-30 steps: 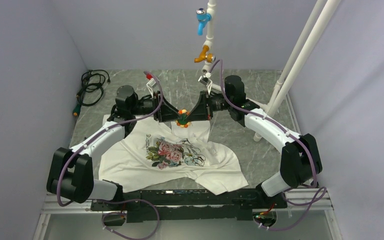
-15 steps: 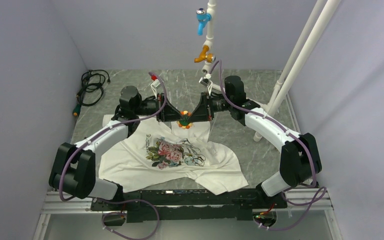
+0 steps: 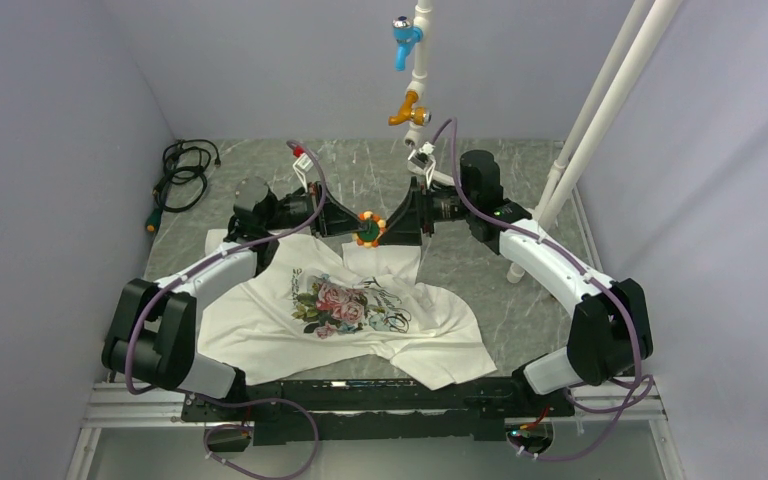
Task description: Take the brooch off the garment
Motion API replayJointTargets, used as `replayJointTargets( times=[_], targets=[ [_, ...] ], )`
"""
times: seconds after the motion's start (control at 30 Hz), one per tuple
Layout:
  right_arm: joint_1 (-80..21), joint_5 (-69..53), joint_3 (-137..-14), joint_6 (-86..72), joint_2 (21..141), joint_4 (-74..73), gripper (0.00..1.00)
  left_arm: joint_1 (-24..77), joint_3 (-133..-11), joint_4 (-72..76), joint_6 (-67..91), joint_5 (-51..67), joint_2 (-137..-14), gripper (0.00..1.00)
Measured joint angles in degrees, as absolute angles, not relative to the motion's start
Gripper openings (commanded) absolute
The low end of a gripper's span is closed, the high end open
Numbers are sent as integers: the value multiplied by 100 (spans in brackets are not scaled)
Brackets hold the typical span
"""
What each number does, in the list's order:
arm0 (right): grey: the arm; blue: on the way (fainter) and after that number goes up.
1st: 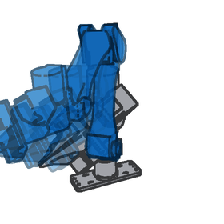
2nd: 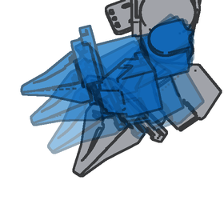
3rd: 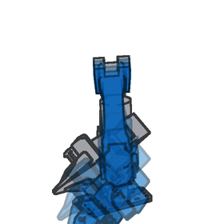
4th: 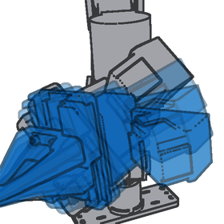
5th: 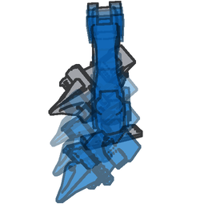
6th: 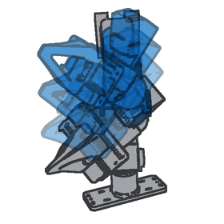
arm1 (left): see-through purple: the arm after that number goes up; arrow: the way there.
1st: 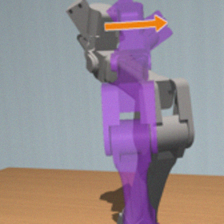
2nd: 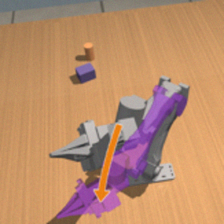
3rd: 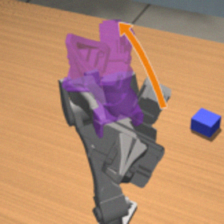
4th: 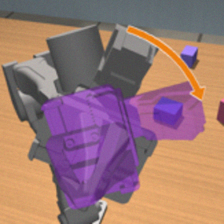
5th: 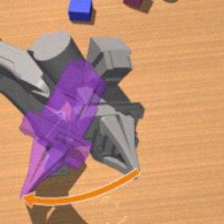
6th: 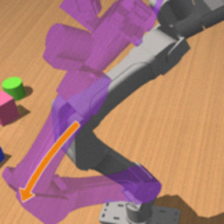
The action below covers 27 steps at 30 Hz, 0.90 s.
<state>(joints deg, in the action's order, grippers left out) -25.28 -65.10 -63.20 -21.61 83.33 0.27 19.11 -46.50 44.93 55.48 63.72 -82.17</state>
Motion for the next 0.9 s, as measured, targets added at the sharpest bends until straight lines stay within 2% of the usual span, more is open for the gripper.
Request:
replayJointTargets(
  times=[0.17,0.4,0.47,0.67,0.9],
  targets=[
    [-2547,-6346,-6292,-2604,8305,554,78,1920,-4650,4720,5684,6346,-8252,0],
    [-2571,-6169,-6292,-3006,8320,987,74,2014,-4650,4834,5684,6333,-8252,0],
    [-2571,-6149,-6292,-3111,8337,1083,70,2043,-4650,4847,5671,6331,-8252,0],
    [-2571,-6110,-6254,-3271,8370,1238,45,2082,-4650,4862,5669,6316,-8252,0],
    [-2571,-6055,-6163,-3336,8370,1326,39,2084,-4650,4862,5666,6307,-8252,0]
  ],
)
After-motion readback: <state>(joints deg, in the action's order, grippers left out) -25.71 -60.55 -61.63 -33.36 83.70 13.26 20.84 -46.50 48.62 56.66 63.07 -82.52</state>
